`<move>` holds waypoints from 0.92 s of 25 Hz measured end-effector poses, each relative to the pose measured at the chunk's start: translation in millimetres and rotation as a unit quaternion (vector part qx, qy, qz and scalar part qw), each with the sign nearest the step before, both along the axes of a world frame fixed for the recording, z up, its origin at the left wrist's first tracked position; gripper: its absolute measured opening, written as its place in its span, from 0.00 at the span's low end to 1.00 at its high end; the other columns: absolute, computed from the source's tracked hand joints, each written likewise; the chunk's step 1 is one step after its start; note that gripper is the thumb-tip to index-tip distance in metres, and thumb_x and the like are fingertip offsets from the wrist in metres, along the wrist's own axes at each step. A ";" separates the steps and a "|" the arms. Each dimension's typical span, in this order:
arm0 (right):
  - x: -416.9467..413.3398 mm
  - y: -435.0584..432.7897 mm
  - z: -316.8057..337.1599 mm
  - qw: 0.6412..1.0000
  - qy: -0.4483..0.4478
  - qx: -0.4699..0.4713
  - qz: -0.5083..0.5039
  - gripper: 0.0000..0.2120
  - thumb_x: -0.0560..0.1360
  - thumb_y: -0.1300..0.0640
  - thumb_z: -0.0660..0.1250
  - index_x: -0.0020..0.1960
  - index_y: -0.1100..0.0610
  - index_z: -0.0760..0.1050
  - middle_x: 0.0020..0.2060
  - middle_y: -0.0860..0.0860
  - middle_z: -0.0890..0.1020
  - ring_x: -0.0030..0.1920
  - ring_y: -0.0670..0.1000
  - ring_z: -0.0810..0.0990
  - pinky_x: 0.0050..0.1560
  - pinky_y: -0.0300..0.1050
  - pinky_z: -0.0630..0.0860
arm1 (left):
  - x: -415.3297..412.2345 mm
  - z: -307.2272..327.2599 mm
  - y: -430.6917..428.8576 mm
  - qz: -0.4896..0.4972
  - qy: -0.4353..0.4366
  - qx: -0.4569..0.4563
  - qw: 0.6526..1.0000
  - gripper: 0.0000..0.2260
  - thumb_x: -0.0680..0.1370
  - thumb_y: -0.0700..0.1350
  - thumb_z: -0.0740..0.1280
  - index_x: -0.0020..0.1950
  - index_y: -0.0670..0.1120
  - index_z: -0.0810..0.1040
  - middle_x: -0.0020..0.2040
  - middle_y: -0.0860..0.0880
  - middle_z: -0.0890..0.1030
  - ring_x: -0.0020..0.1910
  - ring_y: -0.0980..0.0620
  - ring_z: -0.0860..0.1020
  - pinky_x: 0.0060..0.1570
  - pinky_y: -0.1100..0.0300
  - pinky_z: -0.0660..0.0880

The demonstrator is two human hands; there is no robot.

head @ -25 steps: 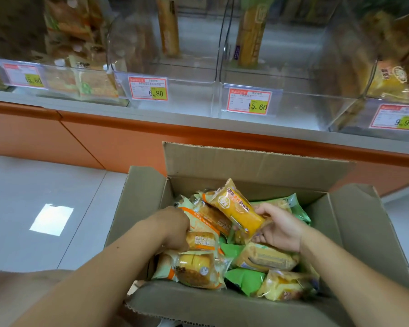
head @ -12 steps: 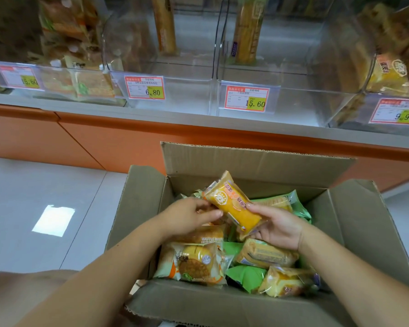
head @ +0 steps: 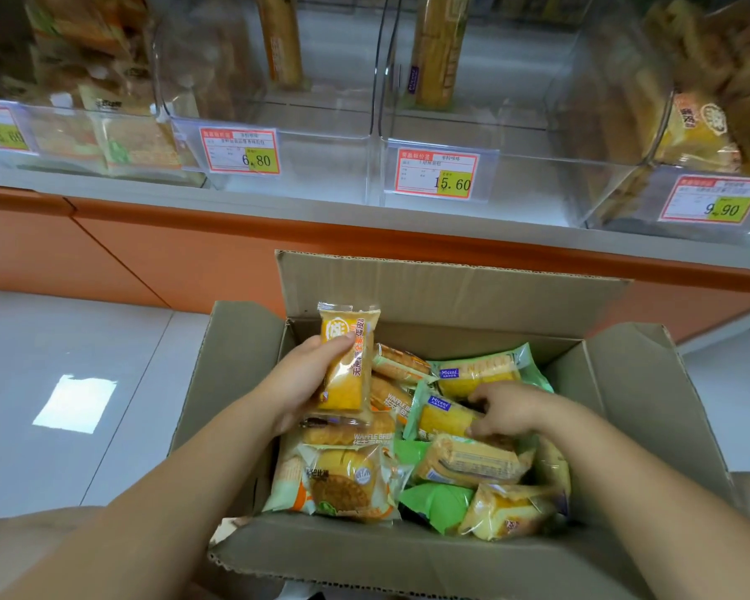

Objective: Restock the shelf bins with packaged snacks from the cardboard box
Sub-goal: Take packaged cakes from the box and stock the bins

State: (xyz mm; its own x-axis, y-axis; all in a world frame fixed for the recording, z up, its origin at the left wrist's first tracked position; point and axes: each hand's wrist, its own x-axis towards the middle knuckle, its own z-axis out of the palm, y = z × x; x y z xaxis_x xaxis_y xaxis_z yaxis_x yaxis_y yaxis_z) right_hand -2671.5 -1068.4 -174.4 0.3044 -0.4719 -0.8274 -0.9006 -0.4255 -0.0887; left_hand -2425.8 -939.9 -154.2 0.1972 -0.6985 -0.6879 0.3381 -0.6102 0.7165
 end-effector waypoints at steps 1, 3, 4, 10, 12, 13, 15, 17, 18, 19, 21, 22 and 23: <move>3.0 7.1 -4.2 1.000 0.006 -0.010 0.029 0.27 0.73 0.48 0.68 0.71 0.51 0.68 0.64 0.51 0.76 0.61 0.53 0.76 0.60 0.45 0.74 | -0.7 -0.8 0.5 -0.019 -0.004 0.010 1.000 0.19 0.77 0.58 0.68 0.62 0.48 0.76 0.51 0.43 0.85 0.51 0.42 0.84 0.54 0.40 0.79; 3.2 11.7 -9.3 0.999 -0.026 -0.026 0.022 0.28 0.73 0.51 0.68 0.72 0.51 0.67 0.65 0.51 0.76 0.62 0.53 0.75 0.60 0.44 0.74 | -2.8 -2.4 0.9 -0.051 -0.011 0.022 0.998 0.21 0.77 0.60 0.67 0.62 0.48 0.76 0.52 0.43 0.85 0.51 0.42 0.84 0.56 0.42 0.79; 1.1 10.6 -9.2 0.999 -0.044 -0.023 0.002 0.29 0.73 0.51 0.69 0.72 0.51 0.67 0.65 0.51 0.76 0.62 0.52 0.75 0.60 0.43 0.74 | -3.4 -2.8 0.9 -0.065 -0.016 0.025 0.997 0.20 0.77 0.59 0.67 0.62 0.47 0.77 0.52 0.43 0.85 0.51 0.42 0.84 0.57 0.42 0.78; -0.2 12.1 -5.6 0.987 -0.143 -0.048 -0.058 0.26 0.74 0.47 0.70 0.70 0.50 0.71 0.65 0.49 0.76 0.63 0.50 0.75 0.63 0.44 0.72 | -0.2 -0.1 2.3 -0.074 -0.086 0.023 0.993 0.18 0.78 0.57 0.67 0.62 0.49 0.75 0.51 0.46 0.86 0.49 0.45 0.85 0.57 0.45 0.79; 16.6 15.3 -0.3 0.965 -0.232 -0.101 -0.072 0.21 0.78 0.47 0.66 0.69 0.49 0.72 0.65 0.49 0.76 0.62 0.50 0.75 0.62 0.45 0.72 | 2.3 3.5 4.8 -0.063 -0.138 0.024 0.988 0.16 0.78 0.58 0.67 0.61 0.50 0.75 0.51 0.47 0.85 0.48 0.47 0.84 0.56 0.46 0.79; 27.0 15.6 0.5 0.954 -0.265 -0.117 -0.070 0.20 0.79 0.48 0.64 0.70 0.49 0.71 0.66 0.49 0.75 0.63 0.50 0.74 0.63 0.44 0.71 | 3.8 5.3 6.8 -0.055 -0.159 0.025 0.985 0.16 0.78 0.58 0.66 0.60 0.50 0.75 0.51 0.47 0.85 0.48 0.47 0.84 0.56 0.46 0.79; 50.4 16.6 -4.7 0.947 -0.291 -0.127 -0.048 0.24 0.79 0.50 0.64 0.73 0.51 0.66 0.68 0.49 0.71 0.67 0.52 0.70 0.67 0.46 0.67 | 6.9 7.0 12.3 -0.035 -0.181 0.028 0.982 0.16 0.78 0.59 0.66 0.59 0.50 0.75 0.50 0.48 0.85 0.48 0.47 0.84 0.56 0.46 0.79; 73.6 21.2 -18.6 0.952 -0.272 -0.136 -0.031 0.28 0.77 0.47 0.66 0.74 0.52 0.63 0.68 0.51 0.71 0.68 0.54 0.68 0.68 0.49 0.67 | 8.5 9.0 19.8 -0.027 -0.190 0.038 0.981 0.15 0.78 0.58 0.66 0.58 0.50 0.75 0.50 0.47 0.85 0.48 0.47 0.84 0.57 0.46 0.79; 83.6 25.0 -26.7 0.954 -0.253 -0.158 -0.024 0.29 0.75 0.45 0.67 0.73 0.52 0.63 0.66 0.52 0.71 0.67 0.55 0.69 0.66 0.50 0.68 | 9.9 8.7 24.0 -0.024 -0.191 0.041 0.980 0.15 0.78 0.58 0.66 0.58 0.49 0.76 0.50 0.47 0.85 0.48 0.47 0.84 0.57 0.47 0.79; 91.8 28.4 -33.3 0.953 -0.234 -0.194 -0.016 0.29 0.74 0.43 0.67 0.71 0.51 0.65 0.63 0.53 0.72 0.65 0.56 0.69 0.63 0.51 0.70 | 11.0 9.1 27.9 -0.021 -0.190 0.042 0.981 0.15 0.78 0.58 0.66 0.57 0.49 0.76 0.49 0.47 0.85 0.48 0.47 0.84 0.57 0.47 0.78; 99.1 32.7 -37.1 0.939 -0.218 -0.267 0.001 0.25 0.74 0.41 0.66 0.67 0.49 0.68 0.59 0.53 0.72 0.61 0.56 0.71 0.58 0.50 0.72 | 12.8 8.8 34.1 -0.018 -0.186 0.046 0.981 0.15 0.79 0.57 0.65 0.56 0.48 0.78 0.48 0.47 0.86 0.47 0.46 0.84 0.58 0.47 0.78; 96.7 33.4 -34.7 0.931 -0.230 -0.282 0.007 0.23 0.74 0.41 0.66 0.66 0.48 0.69 0.57 0.52 0.73 0.60 0.55 0.72 0.55 0.49 0.72 | 13.7 8.1 35.8 -0.013 -0.181 0.049 0.982 0.15 0.79 0.57 0.65 0.55 0.47 0.79 0.47 0.46 0.86 0.46 0.46 0.84 0.57 0.47 0.78; 89.8 33.8 -29.6 0.925 -0.256 -0.281 0.005 0.22 0.74 0.42 0.67 0.65 0.47 0.71 0.56 0.50 0.73 0.58 0.53 0.73 0.53 0.48 0.73 | 14.0 7.5 36.9 -0.007 -0.177 0.052 0.983 0.14 0.80 0.56 0.65 0.55 0.46 0.79 0.46 0.46 0.86 0.46 0.46 0.84 0.57 0.48 0.79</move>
